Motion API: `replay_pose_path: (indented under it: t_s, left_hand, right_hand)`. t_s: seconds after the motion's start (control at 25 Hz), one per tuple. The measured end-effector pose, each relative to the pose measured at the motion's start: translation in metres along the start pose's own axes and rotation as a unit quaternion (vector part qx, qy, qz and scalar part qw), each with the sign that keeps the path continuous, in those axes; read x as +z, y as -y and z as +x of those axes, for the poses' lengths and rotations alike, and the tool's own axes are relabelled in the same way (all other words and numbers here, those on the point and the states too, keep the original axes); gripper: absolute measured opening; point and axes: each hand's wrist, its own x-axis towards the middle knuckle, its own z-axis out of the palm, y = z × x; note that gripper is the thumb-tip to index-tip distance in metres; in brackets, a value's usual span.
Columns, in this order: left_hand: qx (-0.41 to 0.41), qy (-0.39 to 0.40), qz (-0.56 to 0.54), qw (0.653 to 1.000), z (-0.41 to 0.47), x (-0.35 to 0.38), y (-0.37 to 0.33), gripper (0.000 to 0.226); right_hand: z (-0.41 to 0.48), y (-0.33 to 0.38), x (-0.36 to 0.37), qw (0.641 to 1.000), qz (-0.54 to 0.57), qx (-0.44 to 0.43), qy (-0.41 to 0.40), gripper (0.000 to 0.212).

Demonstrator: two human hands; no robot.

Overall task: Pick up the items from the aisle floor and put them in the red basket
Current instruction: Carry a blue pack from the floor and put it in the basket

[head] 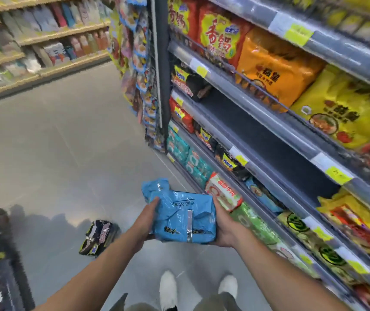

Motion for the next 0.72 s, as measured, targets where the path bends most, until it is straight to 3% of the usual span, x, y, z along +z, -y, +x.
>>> replay_pose_path:
  t_s: [0.28, 0.44, 0.72]
  left_hand:
    - [0.003, 0.133, 0.174, 0.976, -0.027, 0.132, 0.016, 0.035]
    - [0.007, 0.229, 0.294, 0.928, -0.059, 0.211, 0.067, 0.049]
    - [0.036, 0.36, 0.444, 0.82, -0.186, 0.35, 0.196, 0.044]
  right_hand:
    - [-0.066, -0.113, -0.109, 0.965, 0.229, -0.075, -0.106, 0.101]
    - [-0.122, -0.216, -0.166, 0.917, 0.353, -0.112, -0.15, 0.098]
    - [-0.234, -0.419, -0.234, 0.818, 0.509, -0.204, -0.172, 0.081]
